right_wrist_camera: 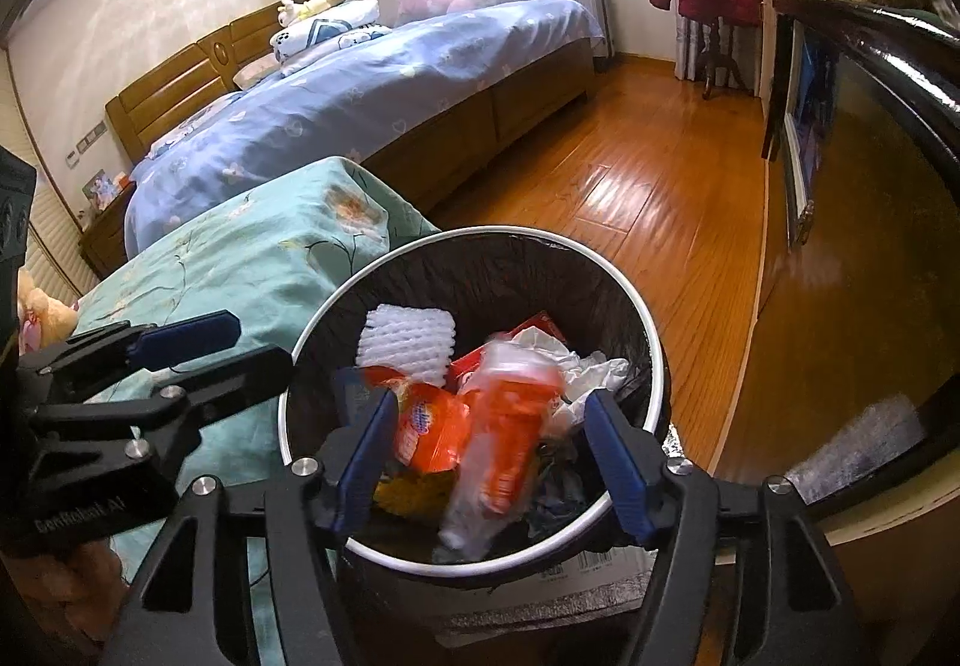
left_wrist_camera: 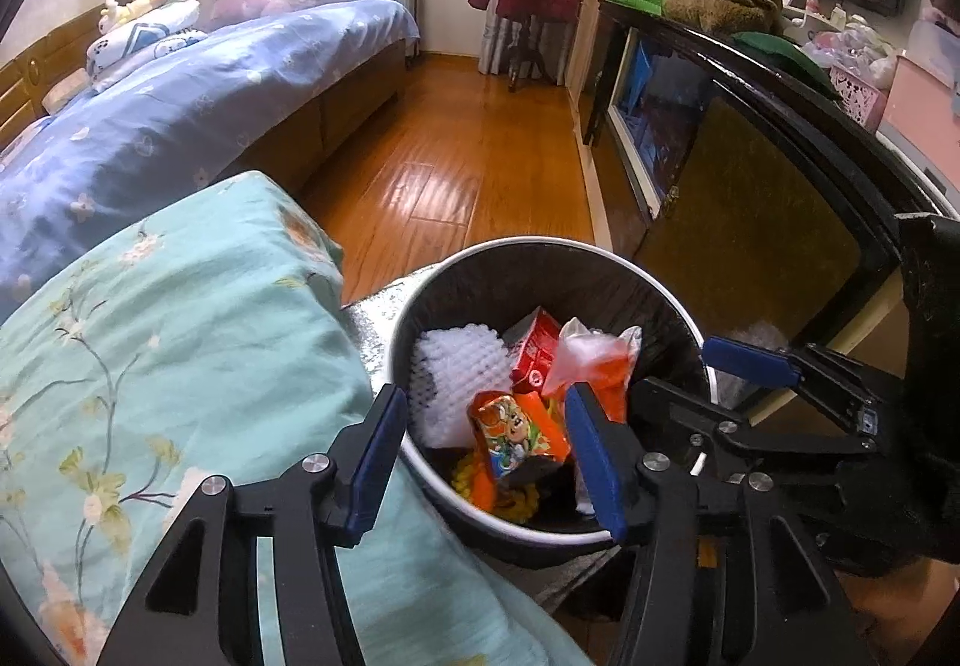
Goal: Collect trash
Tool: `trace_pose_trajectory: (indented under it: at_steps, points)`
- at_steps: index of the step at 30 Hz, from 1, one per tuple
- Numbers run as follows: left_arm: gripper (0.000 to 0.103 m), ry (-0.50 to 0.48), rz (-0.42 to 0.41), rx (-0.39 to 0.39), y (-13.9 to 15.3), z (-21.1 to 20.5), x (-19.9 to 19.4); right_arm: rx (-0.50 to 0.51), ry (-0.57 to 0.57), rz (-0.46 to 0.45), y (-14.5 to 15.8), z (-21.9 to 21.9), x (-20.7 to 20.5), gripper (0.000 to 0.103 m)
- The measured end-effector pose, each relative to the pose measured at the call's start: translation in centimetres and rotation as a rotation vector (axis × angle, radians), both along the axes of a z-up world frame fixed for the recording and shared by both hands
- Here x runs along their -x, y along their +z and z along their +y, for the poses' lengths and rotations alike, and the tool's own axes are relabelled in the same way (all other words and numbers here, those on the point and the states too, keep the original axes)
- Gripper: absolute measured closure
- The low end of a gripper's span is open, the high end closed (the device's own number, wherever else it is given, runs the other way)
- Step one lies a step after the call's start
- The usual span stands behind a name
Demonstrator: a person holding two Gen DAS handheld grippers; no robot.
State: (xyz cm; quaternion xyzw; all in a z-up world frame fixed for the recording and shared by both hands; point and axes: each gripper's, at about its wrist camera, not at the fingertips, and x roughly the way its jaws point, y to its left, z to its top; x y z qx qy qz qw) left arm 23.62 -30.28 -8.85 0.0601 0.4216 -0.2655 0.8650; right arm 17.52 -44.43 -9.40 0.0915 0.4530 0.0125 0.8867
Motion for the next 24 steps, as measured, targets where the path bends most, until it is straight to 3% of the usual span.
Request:
trace_pose_trajectory:
  at_steps: [11, 16, 18, 24]
  points:
    - [0.048, 0.076, -0.077, 0.028, 1.3, 5.8, 3.8, -0.004, -0.020, -0.056, 2.1, 0.9, 1.7, 0.036]
    - [0.048, 0.125, -0.099, 0.070, 1.8, 9.6, 6.5, -0.053, -0.036, -0.107, 3.2, 2.4, 3.4, 0.035]
    - [0.048, 0.143, -0.112, 0.082, 1.8, 10.8, 8.0, -0.074, -0.046, -0.123, 3.2, 3.3, 4.2, 0.029]
    - [0.048, 0.181, -0.142, 0.107, 1.9, 13.8, 12.1, -0.134, -0.030, -0.173, 4.4, 6.2, 5.8, 0.029]
